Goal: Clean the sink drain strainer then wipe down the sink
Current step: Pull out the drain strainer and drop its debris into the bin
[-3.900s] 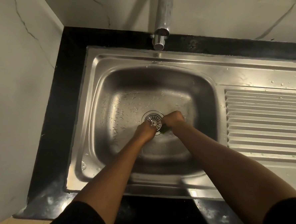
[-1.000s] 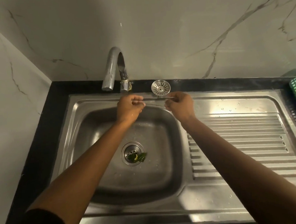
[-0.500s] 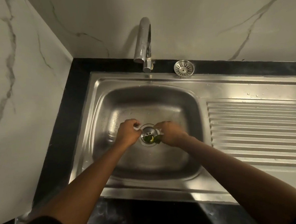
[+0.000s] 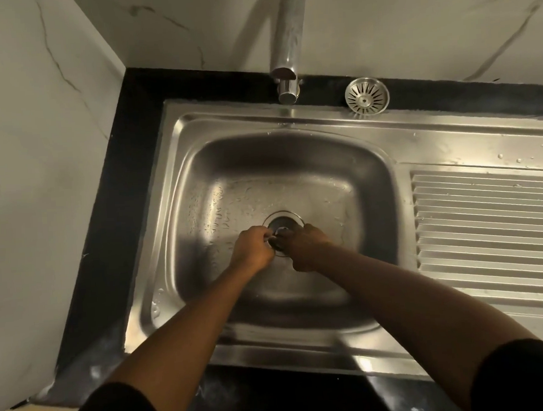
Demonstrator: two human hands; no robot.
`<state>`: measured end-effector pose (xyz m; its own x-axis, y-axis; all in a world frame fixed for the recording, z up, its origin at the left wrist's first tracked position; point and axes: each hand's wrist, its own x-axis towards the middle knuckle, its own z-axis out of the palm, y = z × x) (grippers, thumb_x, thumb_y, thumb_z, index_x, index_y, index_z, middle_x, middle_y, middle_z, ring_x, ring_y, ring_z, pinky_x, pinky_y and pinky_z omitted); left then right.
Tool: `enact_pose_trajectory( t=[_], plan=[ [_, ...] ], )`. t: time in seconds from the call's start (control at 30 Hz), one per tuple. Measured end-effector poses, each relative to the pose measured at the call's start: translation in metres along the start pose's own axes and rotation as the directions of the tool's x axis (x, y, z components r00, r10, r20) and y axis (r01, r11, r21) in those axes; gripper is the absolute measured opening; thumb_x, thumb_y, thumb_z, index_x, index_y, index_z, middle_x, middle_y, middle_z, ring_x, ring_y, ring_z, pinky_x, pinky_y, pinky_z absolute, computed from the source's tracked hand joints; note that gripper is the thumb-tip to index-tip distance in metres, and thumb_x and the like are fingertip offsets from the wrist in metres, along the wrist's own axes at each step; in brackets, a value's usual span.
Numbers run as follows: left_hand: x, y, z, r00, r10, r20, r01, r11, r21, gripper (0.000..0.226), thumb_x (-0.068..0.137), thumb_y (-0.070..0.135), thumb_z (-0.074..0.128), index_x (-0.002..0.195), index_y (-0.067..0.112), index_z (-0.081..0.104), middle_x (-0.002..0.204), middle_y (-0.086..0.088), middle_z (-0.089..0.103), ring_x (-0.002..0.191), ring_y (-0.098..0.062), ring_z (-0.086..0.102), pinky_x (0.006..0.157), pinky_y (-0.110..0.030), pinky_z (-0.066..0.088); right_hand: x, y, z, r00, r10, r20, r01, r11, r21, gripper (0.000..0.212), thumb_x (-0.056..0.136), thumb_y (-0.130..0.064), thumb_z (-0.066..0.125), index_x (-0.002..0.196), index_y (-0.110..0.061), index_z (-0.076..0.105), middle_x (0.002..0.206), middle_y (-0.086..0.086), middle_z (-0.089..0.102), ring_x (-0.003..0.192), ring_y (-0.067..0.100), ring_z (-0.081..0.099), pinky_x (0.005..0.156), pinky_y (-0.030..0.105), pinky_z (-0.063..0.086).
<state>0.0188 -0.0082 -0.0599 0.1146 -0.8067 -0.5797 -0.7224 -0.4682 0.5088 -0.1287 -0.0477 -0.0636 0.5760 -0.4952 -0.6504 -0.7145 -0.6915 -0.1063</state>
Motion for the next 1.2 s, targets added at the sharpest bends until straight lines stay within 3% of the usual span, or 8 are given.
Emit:
enact_pose_trajectory(
  t=[0.13,0.37,0.57,0.67,0.77,0.9,1.07,1.2],
  plan=[
    [0.001,-0.002,-0.002,1.000,-0.028,-0.015,0.027,0.999,-0.039,0.039,0.083,0.004,0.077,0.121,0.016,0.076,0.120,-0.006,0.078,0.113,-0.023,0.072,0.091,-0.031,0.056,0.000,-0.002,0.004,0.998,0.046,-0.032,-0.045,0.998,0.035,0.081,0.090,-0.015,0.071,0.159,-0.029,0.031,0.155,0.007,0.044,0.126,0.033,0.058,0.093,0.040,0.054],
    [-0.004,-0.001,-0.013,0.999,-0.035,-0.035,0.033,0.998,-0.055,0.038,0.083,0.004,0.078,0.119,0.016,0.077,0.121,-0.004,0.078,0.114,-0.021,0.072,0.096,-0.033,0.058,-0.006,-0.005,-0.001,0.995,0.099,-0.017,-0.097,0.992,0.085,0.037,0.101,-0.004,0.054,0.138,-0.006,0.059,0.136,0.015,0.064,0.121,0.032,0.067,0.094,0.040,0.056],
    [-0.015,0.009,-0.019,0.999,0.009,-0.031,-0.011,0.997,-0.071,0.031,0.083,0.012,0.081,0.113,0.018,0.079,0.116,-0.002,0.078,0.107,-0.022,0.072,0.092,-0.037,0.059,-0.014,-0.003,-0.006,0.988,0.147,-0.054,-0.125,0.948,0.294,0.040,0.099,0.001,0.057,0.137,-0.008,0.061,0.129,0.016,0.067,0.116,0.032,0.067,0.092,0.035,0.053],
    [-0.022,0.013,-0.024,0.998,0.039,-0.042,-0.043,0.994,-0.097,0.035,0.081,0.013,0.084,0.115,0.019,0.078,0.116,-0.002,0.078,0.104,-0.021,0.072,0.090,-0.034,0.058,-0.022,0.002,-0.005,0.949,0.294,-0.118,-0.181,0.809,0.560,0.026,0.099,-0.007,0.062,0.122,-0.011,0.073,0.115,0.011,0.073,0.102,0.026,0.070,0.077,0.021,0.048],
    [-0.031,0.014,-0.031,0.997,0.059,-0.049,-0.066,0.988,-0.143,0.042,0.081,0.010,0.083,0.122,0.017,0.076,0.121,-0.002,0.076,0.105,-0.020,0.072,0.093,-0.033,0.058,-0.038,0.006,-0.006,0.850,0.508,-0.136,-0.139,0.466,0.874,0.018,0.092,-0.005,0.072,0.103,-0.015,0.081,0.082,-0.003,0.072,0.076,0.012,0.064,0.060,0.005,0.039],
    [-0.049,0.019,-0.043,0.993,0.101,-0.065,-0.112,0.977,-0.184,0.042,0.081,0.009,0.084,0.122,0.017,0.076,0.121,-0.001,0.076,0.104,-0.020,0.073,0.097,-0.037,0.059,-0.072,-0.001,-0.018,0.802,0.596,-0.044,0.001,0.072,0.997,0.022,0.086,0.002,0.077,0.103,-0.010,0.082,0.081,0.003,0.078,0.069,0.013,0.070,0.066,0.024,0.055],
    [-0.076,0.022,-0.063,0.985,0.156,-0.068,-0.168,0.950,-0.262,0.043,0.080,0.012,0.085,0.121,0.020,0.075,0.119,0.003,0.075,0.097,-0.015,0.073,0.085,-0.027,0.058,-0.112,-0.015,-0.038,0.759,0.639,-0.126,0.145,0.022,0.989,0.022,0.086,0.000,0.077,0.100,-0.015,0.084,0.080,-0.006,0.079,0.068,0.001,0.071,0.065,0.015,0.054],
    [-0.101,0.021,-0.078,0.977,0.188,-0.098,-0.209,0.931,-0.298,0.038,0.083,0.012,0.082,0.119,0.023,0.076,0.112,0.010,0.072,0.086,-0.005,0.073,0.070,-0.016,0.053,-0.138,-0.029,-0.050,0.744,0.632,-0.218,0.239,0.053,0.970,0.020,0.087,-0.001,0.078,0.098,-0.016,0.084,0.085,-0.002,0.081,0.074,0.008,0.072,0.075,0.027,0.060]
  ],
)
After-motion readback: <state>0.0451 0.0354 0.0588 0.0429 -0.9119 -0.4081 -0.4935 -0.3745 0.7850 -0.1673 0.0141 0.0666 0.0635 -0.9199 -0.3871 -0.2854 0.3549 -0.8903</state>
